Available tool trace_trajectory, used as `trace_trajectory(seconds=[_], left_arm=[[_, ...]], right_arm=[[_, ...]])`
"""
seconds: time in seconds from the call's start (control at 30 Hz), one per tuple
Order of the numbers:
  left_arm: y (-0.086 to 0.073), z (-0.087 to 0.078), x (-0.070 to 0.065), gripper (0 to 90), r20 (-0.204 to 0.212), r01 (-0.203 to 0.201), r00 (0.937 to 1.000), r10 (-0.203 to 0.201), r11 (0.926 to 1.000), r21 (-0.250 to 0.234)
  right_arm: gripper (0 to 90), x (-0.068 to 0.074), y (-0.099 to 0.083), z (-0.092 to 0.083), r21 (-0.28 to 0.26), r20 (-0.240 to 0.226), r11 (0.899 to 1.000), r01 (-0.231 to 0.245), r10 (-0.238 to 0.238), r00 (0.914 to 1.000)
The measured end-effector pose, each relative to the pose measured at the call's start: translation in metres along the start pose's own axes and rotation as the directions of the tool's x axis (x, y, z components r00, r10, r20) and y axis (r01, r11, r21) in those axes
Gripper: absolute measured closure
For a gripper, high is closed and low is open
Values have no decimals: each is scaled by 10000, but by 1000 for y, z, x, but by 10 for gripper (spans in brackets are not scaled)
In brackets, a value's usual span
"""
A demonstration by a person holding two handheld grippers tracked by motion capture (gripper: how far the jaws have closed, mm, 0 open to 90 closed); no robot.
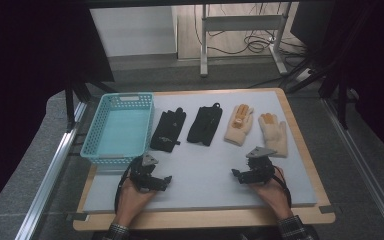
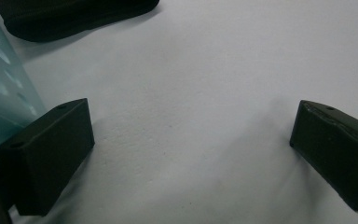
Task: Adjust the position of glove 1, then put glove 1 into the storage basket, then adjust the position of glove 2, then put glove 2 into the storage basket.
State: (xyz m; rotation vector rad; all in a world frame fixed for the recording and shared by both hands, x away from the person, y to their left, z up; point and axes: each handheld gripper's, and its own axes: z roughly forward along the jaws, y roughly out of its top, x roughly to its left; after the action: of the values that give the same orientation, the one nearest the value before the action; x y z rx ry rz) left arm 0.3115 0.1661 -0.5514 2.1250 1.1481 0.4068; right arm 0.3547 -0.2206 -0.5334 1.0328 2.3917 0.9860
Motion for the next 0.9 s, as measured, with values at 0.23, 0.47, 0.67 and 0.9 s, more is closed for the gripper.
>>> trace_trajectory(seconds=[0.23, 0.47, 0.67, 0.9], left_arm=[[-1, -2, -3, 31, -102, 77, 9999, -77, 10000, -45], [-2, -2, -4, 33, -101, 128, 9999, -128, 9999, -54], [-2, -2, -3, 32, -90, 137, 9999, -138, 9999, -60], [-2, -2, -3, 32, -86, 139, 9999, -140, 9999, -63]], right_arm=[[142, 0, 0, 0, 40, 23, 10000, 20, -20, 10000], [141, 0, 0, 0, 35, 21, 10000, -36, 36, 10000], [140, 2, 1, 1, 45, 124, 9998, -212, 211, 9997], [142, 2, 1, 1, 23, 131, 9998, -193, 193, 9997]])
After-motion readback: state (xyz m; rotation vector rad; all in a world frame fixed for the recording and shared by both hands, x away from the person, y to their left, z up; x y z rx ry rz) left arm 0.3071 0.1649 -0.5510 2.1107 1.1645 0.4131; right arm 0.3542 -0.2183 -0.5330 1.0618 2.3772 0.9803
